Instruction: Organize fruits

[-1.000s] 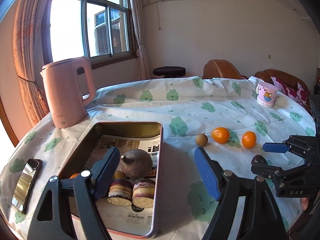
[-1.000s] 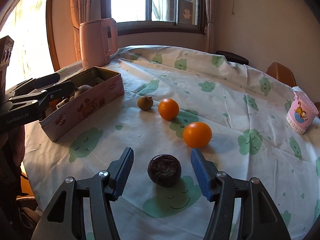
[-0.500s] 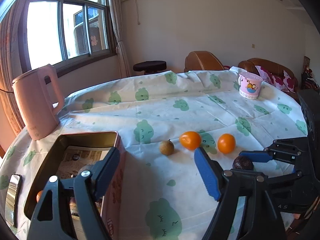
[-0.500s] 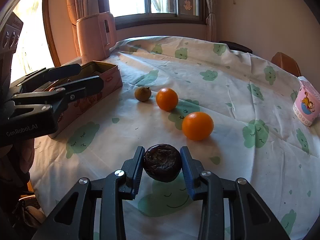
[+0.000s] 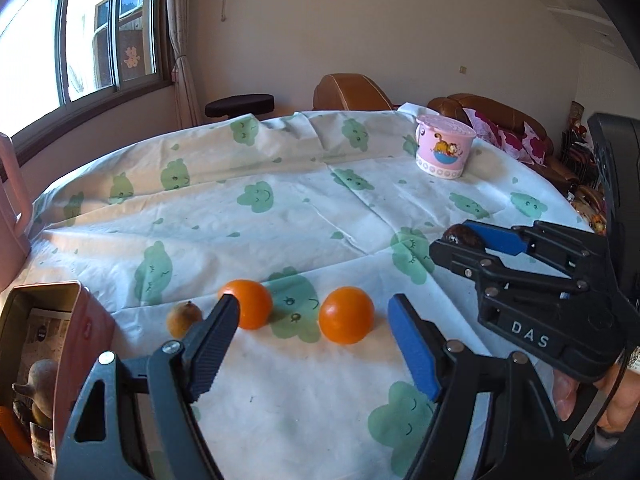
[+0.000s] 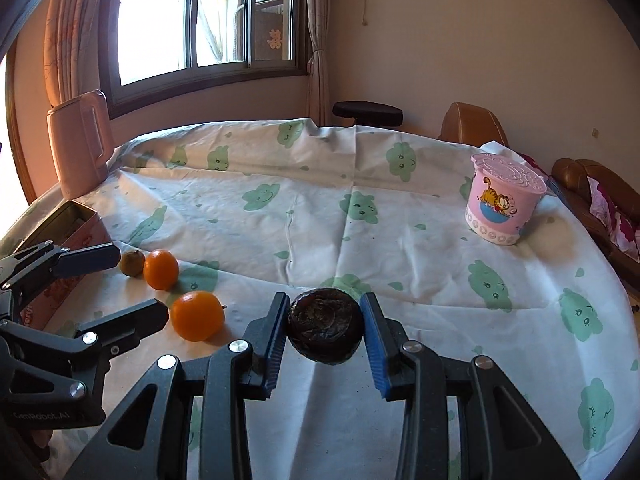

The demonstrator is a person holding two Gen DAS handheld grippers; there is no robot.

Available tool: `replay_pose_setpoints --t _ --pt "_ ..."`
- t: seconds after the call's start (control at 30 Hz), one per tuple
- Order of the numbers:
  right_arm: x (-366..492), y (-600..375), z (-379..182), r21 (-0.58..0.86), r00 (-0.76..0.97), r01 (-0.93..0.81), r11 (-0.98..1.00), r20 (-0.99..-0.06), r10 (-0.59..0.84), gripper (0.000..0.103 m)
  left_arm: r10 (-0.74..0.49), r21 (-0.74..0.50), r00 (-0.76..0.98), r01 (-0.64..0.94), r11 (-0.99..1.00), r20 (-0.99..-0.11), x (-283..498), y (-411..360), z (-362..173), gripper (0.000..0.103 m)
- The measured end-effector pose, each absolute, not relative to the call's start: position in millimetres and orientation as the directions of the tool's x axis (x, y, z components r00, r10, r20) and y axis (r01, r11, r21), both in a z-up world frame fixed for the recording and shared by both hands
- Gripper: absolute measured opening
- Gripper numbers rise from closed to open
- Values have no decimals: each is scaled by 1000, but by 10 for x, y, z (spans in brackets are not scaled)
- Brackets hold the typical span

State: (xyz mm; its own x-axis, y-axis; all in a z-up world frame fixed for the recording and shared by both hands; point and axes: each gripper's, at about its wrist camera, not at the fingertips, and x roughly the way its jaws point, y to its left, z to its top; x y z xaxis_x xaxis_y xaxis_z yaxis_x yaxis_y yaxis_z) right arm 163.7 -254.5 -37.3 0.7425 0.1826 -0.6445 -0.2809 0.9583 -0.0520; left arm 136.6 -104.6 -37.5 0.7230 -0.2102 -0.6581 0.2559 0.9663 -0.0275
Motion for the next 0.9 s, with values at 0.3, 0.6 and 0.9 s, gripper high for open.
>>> replay_pose_setpoints --t 0.3,0.6,0.9 --pt "1678 -2593 -424 -32 735 -272 962 -651 187 38 -244 -64 648 288 956 -721 1589 -1193 -540 56" --pt "1710 -2602 -457 0 710 -298 955 -668 221 38 -257 -85 621 293 952 -740 1618 -1197 -586 38" --pt "1626 -2577 -395 6 730 -338 941 -630 266 38 -232 -41 692 281 959 -684 1506 -1187 -471 30"
